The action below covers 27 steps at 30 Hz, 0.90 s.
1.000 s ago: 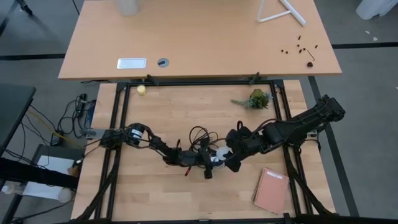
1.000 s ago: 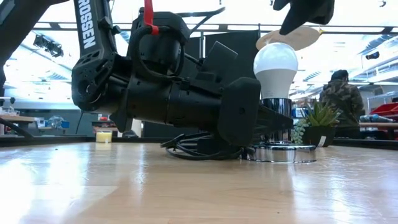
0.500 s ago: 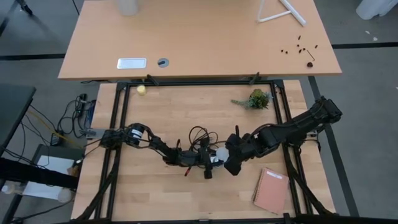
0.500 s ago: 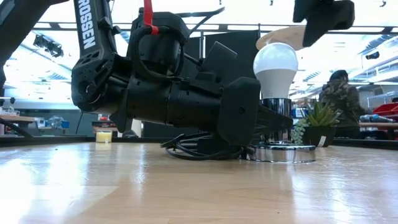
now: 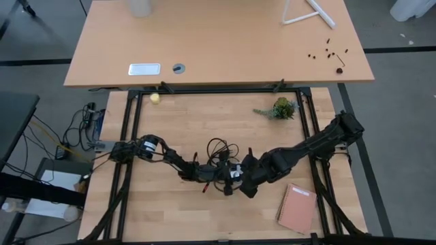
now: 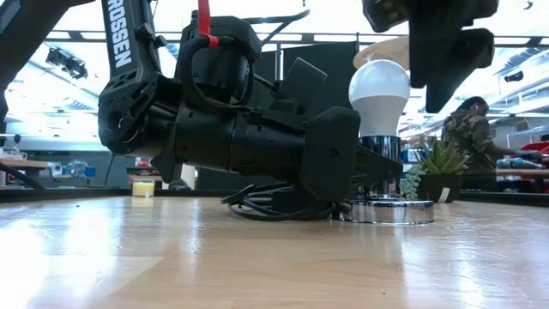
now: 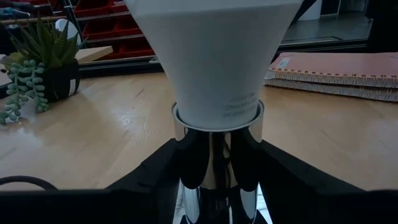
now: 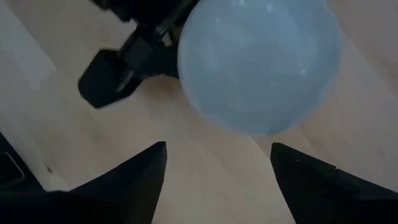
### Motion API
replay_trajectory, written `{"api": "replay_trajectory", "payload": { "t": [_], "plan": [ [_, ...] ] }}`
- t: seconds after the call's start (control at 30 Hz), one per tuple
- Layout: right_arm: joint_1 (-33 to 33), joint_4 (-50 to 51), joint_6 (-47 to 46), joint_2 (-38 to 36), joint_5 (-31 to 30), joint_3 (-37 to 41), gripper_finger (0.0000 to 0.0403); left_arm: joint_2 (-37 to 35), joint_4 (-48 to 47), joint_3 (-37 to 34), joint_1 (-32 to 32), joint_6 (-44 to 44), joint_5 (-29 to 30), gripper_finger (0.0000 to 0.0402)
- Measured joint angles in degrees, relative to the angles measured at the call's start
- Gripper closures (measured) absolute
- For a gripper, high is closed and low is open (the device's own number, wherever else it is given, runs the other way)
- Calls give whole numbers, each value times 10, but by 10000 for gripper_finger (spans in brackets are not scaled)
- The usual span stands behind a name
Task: Screw lightbulb
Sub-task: Remove the light bulb from the lamp
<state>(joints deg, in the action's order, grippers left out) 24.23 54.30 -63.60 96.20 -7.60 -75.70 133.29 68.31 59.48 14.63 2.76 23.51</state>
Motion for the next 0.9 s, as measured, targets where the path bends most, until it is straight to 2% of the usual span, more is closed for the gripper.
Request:
{"api": "replay_trajectory", "payload": {
  "t": [0.43,0.67,0.9],
  "plan": [
    [-54,-30,-1,3,-12,0,29,0,-1,0,0,-4,7,213],
    [-72,-59,9,20,-17,0,23,0,0,0,0,-4,7,213],
    [-82,-67,23,50,8,-3,25,0,-1,0,0,-4,7,213]
  ]
}}
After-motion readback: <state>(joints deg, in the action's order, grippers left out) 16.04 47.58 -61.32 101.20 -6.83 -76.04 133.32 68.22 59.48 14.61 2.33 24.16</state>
